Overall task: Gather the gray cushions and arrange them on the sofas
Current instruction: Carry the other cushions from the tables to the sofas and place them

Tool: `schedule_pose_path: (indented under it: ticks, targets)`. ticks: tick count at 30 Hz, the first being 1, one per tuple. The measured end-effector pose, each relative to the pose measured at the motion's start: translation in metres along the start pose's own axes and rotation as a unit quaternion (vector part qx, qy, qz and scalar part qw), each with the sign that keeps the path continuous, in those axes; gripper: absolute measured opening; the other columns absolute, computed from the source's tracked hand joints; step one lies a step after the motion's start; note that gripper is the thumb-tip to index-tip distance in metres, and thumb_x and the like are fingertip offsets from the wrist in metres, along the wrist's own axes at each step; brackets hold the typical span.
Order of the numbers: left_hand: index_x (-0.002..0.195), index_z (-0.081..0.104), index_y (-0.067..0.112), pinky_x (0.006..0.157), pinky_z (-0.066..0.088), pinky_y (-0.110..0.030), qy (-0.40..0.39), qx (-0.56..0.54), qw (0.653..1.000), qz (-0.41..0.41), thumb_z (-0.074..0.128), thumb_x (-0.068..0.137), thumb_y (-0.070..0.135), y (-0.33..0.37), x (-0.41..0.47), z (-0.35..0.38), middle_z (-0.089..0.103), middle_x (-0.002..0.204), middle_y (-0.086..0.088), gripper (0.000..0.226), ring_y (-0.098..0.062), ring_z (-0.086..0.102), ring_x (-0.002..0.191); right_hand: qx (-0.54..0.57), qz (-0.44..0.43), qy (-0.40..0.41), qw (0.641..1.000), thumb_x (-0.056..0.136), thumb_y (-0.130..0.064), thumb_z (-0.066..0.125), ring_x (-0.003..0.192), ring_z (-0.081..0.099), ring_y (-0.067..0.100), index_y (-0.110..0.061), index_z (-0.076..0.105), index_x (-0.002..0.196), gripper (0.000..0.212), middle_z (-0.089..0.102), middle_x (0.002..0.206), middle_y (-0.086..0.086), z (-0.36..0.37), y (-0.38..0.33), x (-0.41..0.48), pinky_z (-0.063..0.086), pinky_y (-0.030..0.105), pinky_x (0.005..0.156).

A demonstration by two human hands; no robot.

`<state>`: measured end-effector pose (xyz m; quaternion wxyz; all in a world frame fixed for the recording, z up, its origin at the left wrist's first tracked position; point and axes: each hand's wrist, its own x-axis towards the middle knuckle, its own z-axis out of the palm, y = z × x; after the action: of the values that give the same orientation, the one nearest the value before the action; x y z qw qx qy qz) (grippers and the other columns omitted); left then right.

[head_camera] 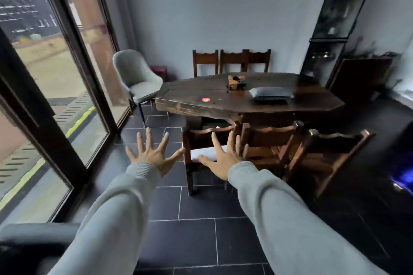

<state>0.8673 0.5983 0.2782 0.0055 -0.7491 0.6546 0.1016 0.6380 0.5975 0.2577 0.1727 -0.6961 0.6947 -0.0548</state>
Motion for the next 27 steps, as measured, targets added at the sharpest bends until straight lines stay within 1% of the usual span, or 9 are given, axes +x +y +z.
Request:
schedule_pose_path:
  ticks: [3, 6, 9, 11, 14, 18, 22, 27]
  targets:
    - [0.16, -0.008, 0.054, 0.12, -0.014, -0.068, -0.006, 0.007, 0.999, 0.049, 0.014, 0.076, 0.098, 0.081, 0.057, 0.009, -0.034, 0.169, -0.001, 0.097, -0.031, -0.03, 0.156, -0.003, 0.059, 0.014, 0.998, 0.088, -0.088, 0.028, 0.155, -0.031, 0.039, -0.048, -0.017, 0.16, 0.095, -0.032, 0.169, 0.017, -0.024, 0.067, 0.04, -0.02, 0.061, 0.12]
    - [0.159, -0.006, 0.055, 0.119, -0.016, -0.067, -0.012, 0.002, 0.994, 0.107, 0.017, 0.078, 0.097, 0.158, 0.119, 0.016, -0.034, 0.169, 0.0, 0.095, -0.031, -0.031, 0.155, -0.01, 0.11, 0.029, 0.993, 0.088, -0.089, 0.026, 0.156, -0.027, 0.039, -0.046, -0.017, 0.161, 0.095, -0.029, 0.17, 0.016, -0.058, 0.127, 0.098, -0.016, 0.061, 0.122]
    - [0.158, -0.01, 0.056, 0.117, -0.016, -0.069, -0.021, 0.004, 0.99, 0.139, 0.014, 0.074, 0.099, 0.221, 0.192, 0.017, -0.035, 0.168, -0.001, 0.098, -0.032, -0.031, 0.155, -0.015, 0.149, 0.029, 0.988, 0.089, -0.088, 0.024, 0.157, -0.023, 0.04, -0.044, -0.016, 0.162, 0.094, -0.025, 0.171, 0.017, -0.096, 0.172, 0.169, -0.014, 0.062, 0.123]
    - [0.158, -0.013, 0.056, 0.118, -0.015, -0.07, -0.042, 0.013, 0.988, 0.148, 0.013, 0.073, 0.101, 0.256, 0.239, 0.012, -0.037, 0.167, -0.001, 0.1, -0.033, -0.03, 0.155, -0.028, 0.173, 0.018, 0.984, 0.089, -0.088, 0.024, 0.158, -0.02, 0.041, -0.042, -0.015, 0.163, 0.095, -0.022, 0.172, 0.018, -0.113, 0.198, 0.207, -0.012, 0.062, 0.123]
    - [0.158, -0.013, 0.055, 0.118, -0.015, -0.07, -0.045, 0.023, 0.987, 0.152, 0.013, 0.073, 0.1, 0.298, 0.303, 0.002, -0.036, 0.168, -0.003, 0.1, -0.035, -0.031, 0.155, -0.047, 0.194, 0.019, 0.98, 0.088, -0.089, 0.022, 0.159, -0.014, 0.041, -0.043, -0.013, 0.163, 0.095, -0.017, 0.173, 0.019, -0.135, 0.233, 0.265, -0.007, 0.062, 0.124]
    - [0.16, -0.01, 0.053, 0.117, -0.014, -0.071, -0.051, 0.023, 0.984, 0.168, 0.016, 0.077, 0.098, 0.351, 0.373, -0.006, -0.031, 0.17, -0.005, 0.098, -0.035, -0.031, 0.155, -0.043, 0.212, 0.012, 0.976, 0.089, -0.088, 0.024, 0.159, -0.014, 0.041, -0.042, -0.011, 0.164, 0.094, -0.017, 0.173, 0.018, -0.156, 0.276, 0.326, -0.008, 0.062, 0.124]
    - [0.161, -0.007, 0.052, 0.118, -0.013, -0.071, -0.061, 0.023, 0.982, 0.177, 0.021, 0.08, 0.095, 0.41, 0.436, 0.008, -0.029, 0.171, -0.004, 0.095, -0.034, -0.029, 0.156, -0.034, 0.224, 0.014, 0.974, 0.092, -0.085, 0.026, 0.16, -0.013, 0.04, -0.041, -0.009, 0.164, 0.092, -0.015, 0.174, 0.018, -0.172, 0.327, 0.398, -0.008, 0.062, 0.124]
    - [0.16, -0.005, 0.054, 0.117, -0.016, -0.069, -0.07, 0.017, 0.983, 0.169, 0.024, 0.078, 0.095, 0.486, 0.527, 0.051, -0.028, 0.171, -0.003, 0.096, -0.032, -0.03, 0.156, -0.037, 0.219, -0.003, 0.975, 0.093, -0.083, 0.029, 0.159, -0.015, 0.04, -0.04, -0.008, 0.165, 0.092, -0.017, 0.173, 0.018, -0.173, 0.406, 0.516, -0.008, 0.062, 0.125]
